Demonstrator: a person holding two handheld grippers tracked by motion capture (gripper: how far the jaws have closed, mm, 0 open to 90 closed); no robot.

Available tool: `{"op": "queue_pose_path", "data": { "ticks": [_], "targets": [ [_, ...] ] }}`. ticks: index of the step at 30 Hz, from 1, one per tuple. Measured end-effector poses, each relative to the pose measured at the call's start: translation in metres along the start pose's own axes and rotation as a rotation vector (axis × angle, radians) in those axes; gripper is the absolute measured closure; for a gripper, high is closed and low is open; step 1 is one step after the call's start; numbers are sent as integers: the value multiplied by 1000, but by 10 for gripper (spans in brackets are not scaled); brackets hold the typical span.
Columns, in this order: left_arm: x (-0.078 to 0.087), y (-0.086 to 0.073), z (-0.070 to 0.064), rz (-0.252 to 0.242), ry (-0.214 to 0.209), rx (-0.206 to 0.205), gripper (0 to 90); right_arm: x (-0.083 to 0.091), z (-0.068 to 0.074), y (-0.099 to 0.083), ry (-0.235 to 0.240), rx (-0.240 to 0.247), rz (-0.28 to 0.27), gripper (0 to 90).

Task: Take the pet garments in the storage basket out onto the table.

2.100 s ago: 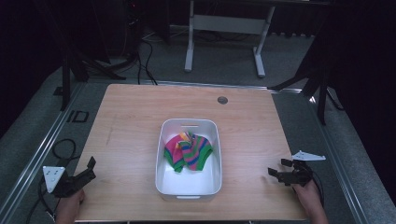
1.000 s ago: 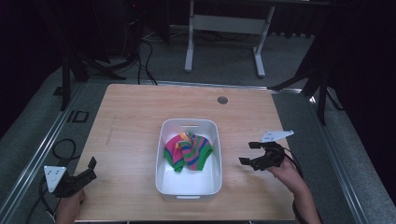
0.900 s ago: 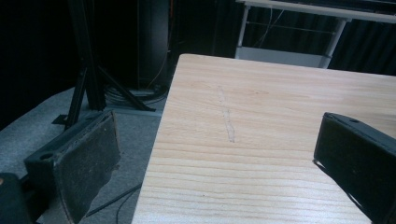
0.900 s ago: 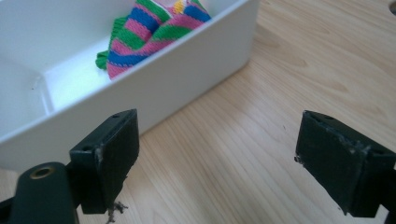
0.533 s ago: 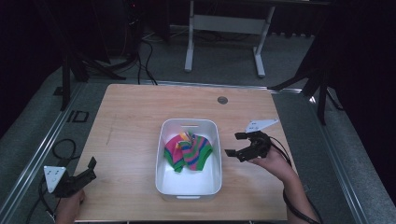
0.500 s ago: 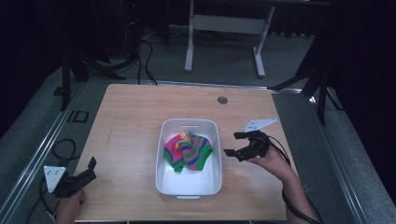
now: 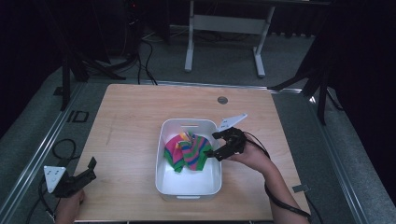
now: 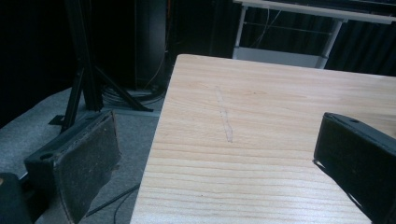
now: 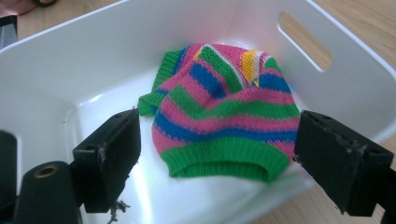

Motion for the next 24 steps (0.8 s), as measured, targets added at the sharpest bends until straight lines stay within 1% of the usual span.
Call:
{"op": "queue_pose_path", "data": {
  "ticks": [3, 5, 6, 10, 17, 24],
  "targets": [
    [0, 0, 0, 0, -3, 1, 9, -9, 2, 8, 7, -1, 13, 145],
    [0, 0, 0, 1, -4, 0, 9, -11, 3, 11, 7, -2, 15, 145],
    [0, 0, 0, 0, -5, -1, 9, -17, 5, 17, 9, 1, 25, 154],
    [0, 0, 0, 1, -8, -3, 9, -29, 8, 26, 13, 2, 46, 154],
    [0, 0, 0, 1, -10, -2, 9, -52, 10, 30, -16, -11, 107, 154],
    [0, 0, 0, 2, -12, -2, 9, -63, 14, 38, -43, -13, 155, 154]
  ]
}}
Point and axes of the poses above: each handheld gripper's, and its own axes: x roughly backward along the jaws, y roughly out of its top, z roughly to its left, the point moved 5 cm from there along -x, roughly forward along the jaws, and after that the axes turned 15 degrees about -y, right-handed, at the moved point
